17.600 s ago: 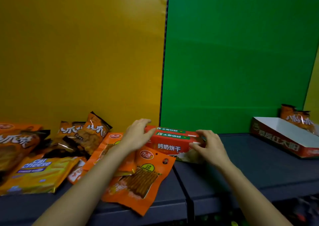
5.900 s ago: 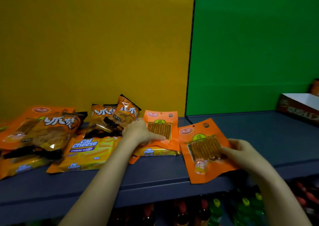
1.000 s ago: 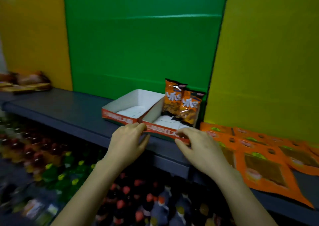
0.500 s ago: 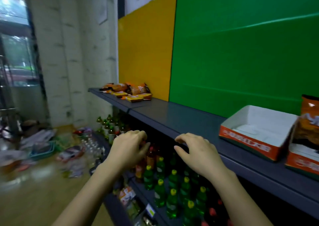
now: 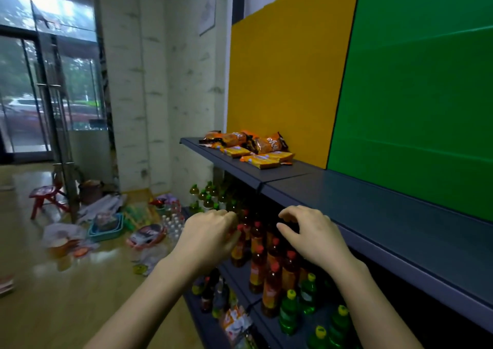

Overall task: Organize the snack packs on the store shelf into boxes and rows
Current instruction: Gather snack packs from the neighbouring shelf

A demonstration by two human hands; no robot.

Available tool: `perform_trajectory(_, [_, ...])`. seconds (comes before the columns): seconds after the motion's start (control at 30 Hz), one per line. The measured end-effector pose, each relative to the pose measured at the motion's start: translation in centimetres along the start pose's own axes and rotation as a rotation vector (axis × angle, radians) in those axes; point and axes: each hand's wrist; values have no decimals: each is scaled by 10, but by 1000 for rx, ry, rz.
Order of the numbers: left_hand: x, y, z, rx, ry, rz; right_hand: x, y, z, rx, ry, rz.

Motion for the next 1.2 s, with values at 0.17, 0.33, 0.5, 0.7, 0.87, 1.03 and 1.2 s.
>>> perform_trajectory(0.17, [-44, -58, -43, -27, 34, 1, -75, -8, -40, -88, -1, -1])
perform_trajectory(0.33, [-102, -109, -83, -48, -14, -18, -154, -6, -69, -141, 25, -41])
perform_trajectory(0.5, [-147, -157, -122, -12, -37, -28, -222, -5, -101, -148, 41, -90])
perform_trajectory(0.7, [-189, -210, -172, 106, -40, -50, -282, -2, -136, -126, 21, -197])
perform_trajectory(0.87, [-242, -251, -214, 188, -19, -133, -326, 5, -156, -128, 93, -322])
perform_trajectory(1.03, [-295, -288, -250, 297, -34, -289, -365, 7, -170, -132, 245, -467])
perform_trajectory(1.2, [-341, -308, -276, 449, -22, -373, -393, 9, -173, -122, 374, -587])
Point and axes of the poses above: each hand's wrist, its own x-axis away from the middle knuckle, its own z-axis out of the back of the hand, y = z × x, and after that the axes turned 2 degrees about -x, right-handed
